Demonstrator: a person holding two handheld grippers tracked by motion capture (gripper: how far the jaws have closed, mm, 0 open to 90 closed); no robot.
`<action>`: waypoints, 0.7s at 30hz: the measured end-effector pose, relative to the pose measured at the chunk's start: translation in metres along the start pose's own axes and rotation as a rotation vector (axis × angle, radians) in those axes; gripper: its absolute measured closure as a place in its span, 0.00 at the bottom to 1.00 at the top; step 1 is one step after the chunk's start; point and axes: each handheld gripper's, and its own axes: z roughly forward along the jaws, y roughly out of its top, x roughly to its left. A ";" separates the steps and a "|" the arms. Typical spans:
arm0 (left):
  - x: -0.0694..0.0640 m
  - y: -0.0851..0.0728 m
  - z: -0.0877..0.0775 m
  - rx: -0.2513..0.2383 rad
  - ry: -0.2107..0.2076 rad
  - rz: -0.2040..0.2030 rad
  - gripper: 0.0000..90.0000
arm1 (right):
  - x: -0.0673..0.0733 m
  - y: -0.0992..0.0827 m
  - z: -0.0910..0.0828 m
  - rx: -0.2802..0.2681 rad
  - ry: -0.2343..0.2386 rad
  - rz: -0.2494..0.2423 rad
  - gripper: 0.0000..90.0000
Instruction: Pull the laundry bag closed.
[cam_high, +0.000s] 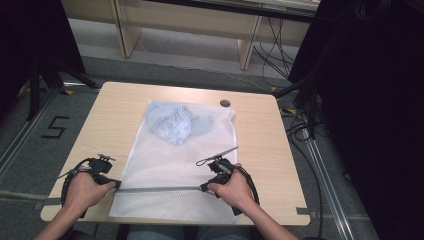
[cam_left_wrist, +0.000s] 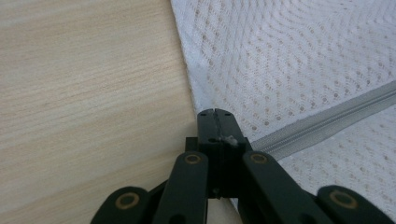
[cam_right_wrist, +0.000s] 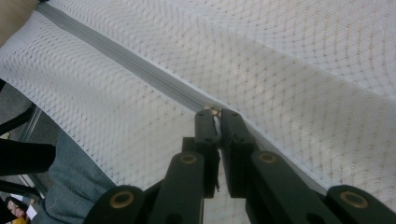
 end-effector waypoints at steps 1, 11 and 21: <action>0.000 0.000 0.000 0.000 0.000 0.000 1.00 | -0.001 0.000 0.000 -0.001 0.014 0.007 0.97; 0.000 0.000 0.000 0.000 0.000 0.000 1.00 | -0.004 -0.003 -0.003 -0.004 0.014 0.013 0.97; 0.000 0.000 0.000 0.004 0.001 0.004 1.00 | -0.009 -0.005 -0.007 -0.003 0.003 0.035 0.97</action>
